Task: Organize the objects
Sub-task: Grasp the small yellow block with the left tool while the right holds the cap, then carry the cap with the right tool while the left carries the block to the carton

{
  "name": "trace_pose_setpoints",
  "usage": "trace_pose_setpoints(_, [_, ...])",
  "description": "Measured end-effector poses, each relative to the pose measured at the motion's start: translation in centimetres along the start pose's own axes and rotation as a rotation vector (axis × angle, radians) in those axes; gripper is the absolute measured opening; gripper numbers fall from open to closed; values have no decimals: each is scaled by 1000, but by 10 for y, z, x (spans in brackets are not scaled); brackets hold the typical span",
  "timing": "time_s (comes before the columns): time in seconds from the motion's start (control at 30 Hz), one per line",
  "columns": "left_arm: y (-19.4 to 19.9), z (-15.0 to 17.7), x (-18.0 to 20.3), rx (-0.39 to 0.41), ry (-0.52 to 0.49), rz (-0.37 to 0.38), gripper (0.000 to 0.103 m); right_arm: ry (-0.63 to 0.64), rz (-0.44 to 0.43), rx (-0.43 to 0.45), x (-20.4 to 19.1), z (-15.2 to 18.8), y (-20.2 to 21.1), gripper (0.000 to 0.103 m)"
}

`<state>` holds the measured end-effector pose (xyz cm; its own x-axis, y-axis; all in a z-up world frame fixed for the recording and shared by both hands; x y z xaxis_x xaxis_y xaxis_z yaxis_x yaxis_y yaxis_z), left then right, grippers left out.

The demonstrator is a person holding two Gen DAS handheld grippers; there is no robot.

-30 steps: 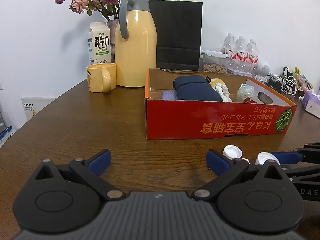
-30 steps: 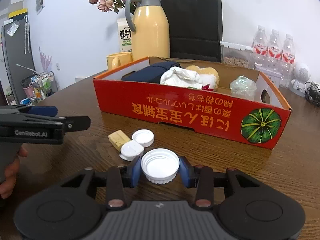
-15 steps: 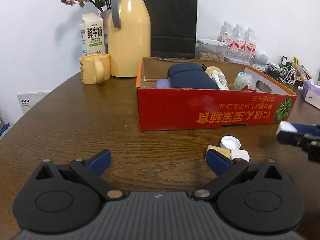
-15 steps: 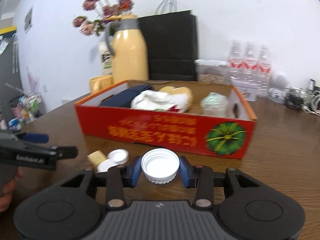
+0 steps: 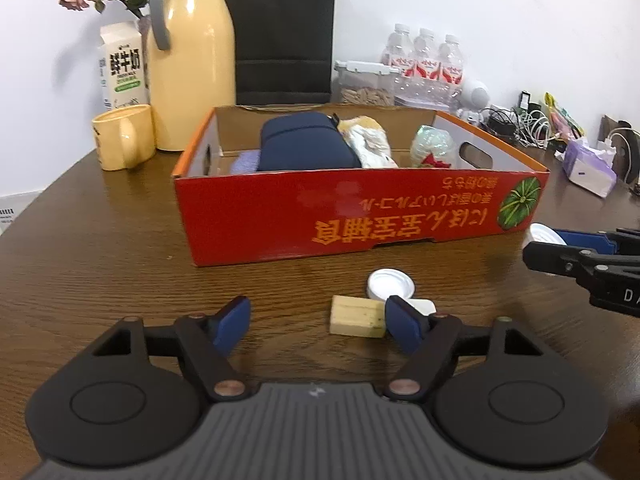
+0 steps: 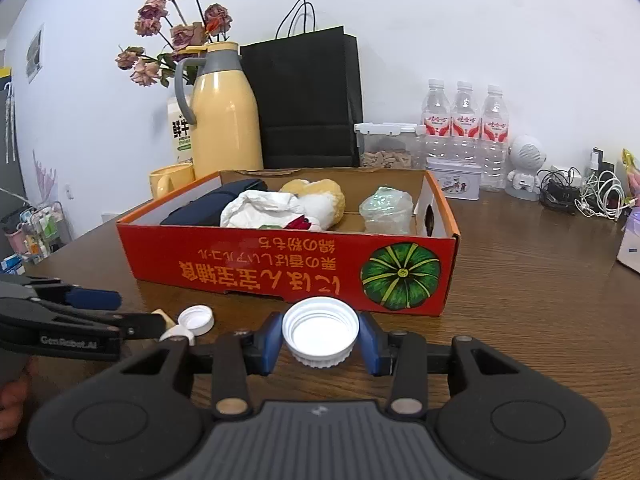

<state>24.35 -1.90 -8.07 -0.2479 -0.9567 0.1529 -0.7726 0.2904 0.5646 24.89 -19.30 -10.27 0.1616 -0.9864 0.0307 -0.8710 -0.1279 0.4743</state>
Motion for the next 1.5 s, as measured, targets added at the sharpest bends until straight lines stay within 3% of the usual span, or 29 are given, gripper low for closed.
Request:
trace_pose_setpoints(0.1, [-5, 0, 4, -16, 3, 17, 70, 11, -5, -2, -3, 1, 1, 39])
trace_pose_setpoints(0.2, [-8, 1, 8, -25, -9, 9, 50, 17, -9, -3, -5, 2, 1, 39])
trace_pose_setpoints(0.23, [-9, 0, 11, -22, -11, 23, 34, 18, -9, -3, -5, 2, 2, 39])
trace_pose_setpoints(0.27, [-8, 0, 13, -19, -13, 31, 31, 19, -9, -3, -5, 2, 2, 39])
trace_pose_setpoints(0.9, [19, -19, 7, 108, 55, -1, 31, 54, -16, 45, -14, -4, 13, 39])
trace_pose_setpoints(1.2, [32, -76, 29, 233, 16, 26, 31, 74, -5, 164, -15, -54, 22, 39])
trace_pose_setpoints(1.5, [-2, -129, 40, 286, 23, 21, 31, 51, 38, 220, -9, -104, -12, 39])
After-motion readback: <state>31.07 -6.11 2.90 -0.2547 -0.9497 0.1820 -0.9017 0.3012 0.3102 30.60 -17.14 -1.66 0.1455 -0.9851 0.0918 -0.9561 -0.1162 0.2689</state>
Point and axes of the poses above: each gripper's, at about its wrist camera, not at the fingertips, and y roughly against the way its jaws point, x to its right, z to its underside, the point moved 8 cm from there along -y, roughly the way its jaws point, and after that the axes turned 12 degrees about z, right-handed, at the moved point
